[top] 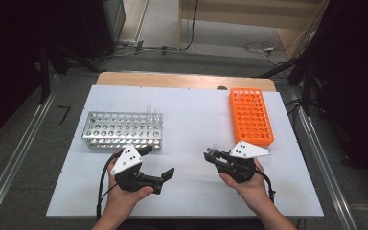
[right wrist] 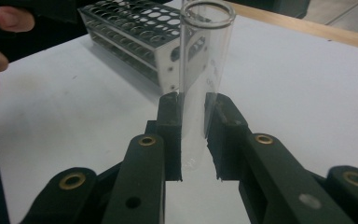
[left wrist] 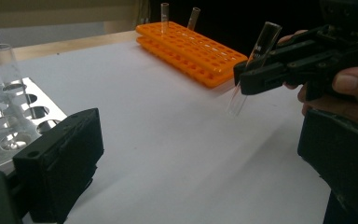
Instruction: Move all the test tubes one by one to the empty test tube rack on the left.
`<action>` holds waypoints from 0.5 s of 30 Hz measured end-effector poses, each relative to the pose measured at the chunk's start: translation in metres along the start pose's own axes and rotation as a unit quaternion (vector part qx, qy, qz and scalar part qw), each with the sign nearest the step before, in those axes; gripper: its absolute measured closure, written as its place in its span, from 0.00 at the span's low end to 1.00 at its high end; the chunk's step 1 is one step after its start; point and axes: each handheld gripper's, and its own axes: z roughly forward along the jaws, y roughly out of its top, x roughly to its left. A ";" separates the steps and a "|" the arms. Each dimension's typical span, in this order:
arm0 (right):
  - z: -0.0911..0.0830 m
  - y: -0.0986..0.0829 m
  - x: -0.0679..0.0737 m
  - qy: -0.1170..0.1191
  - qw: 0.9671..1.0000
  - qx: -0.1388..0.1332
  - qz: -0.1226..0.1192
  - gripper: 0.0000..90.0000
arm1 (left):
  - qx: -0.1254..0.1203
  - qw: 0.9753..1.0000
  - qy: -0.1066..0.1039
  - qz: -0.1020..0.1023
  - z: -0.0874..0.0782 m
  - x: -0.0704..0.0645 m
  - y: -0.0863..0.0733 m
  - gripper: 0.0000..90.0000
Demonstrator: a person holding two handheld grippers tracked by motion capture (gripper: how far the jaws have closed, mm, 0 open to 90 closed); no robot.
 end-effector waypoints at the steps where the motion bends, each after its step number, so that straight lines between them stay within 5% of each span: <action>1: 0.002 0.000 0.003 0.004 1.000 0.001 -0.004 0.82 | -0.001 1.000 -0.002 0.002 0.001 -0.001 0.001 0.00; 15: 0.022 -0.002 0.037 0.048 0.998 0.022 -0.033 0.82 | 0.005 0.999 -0.042 0.009 0.012 -0.018 0.004 0.14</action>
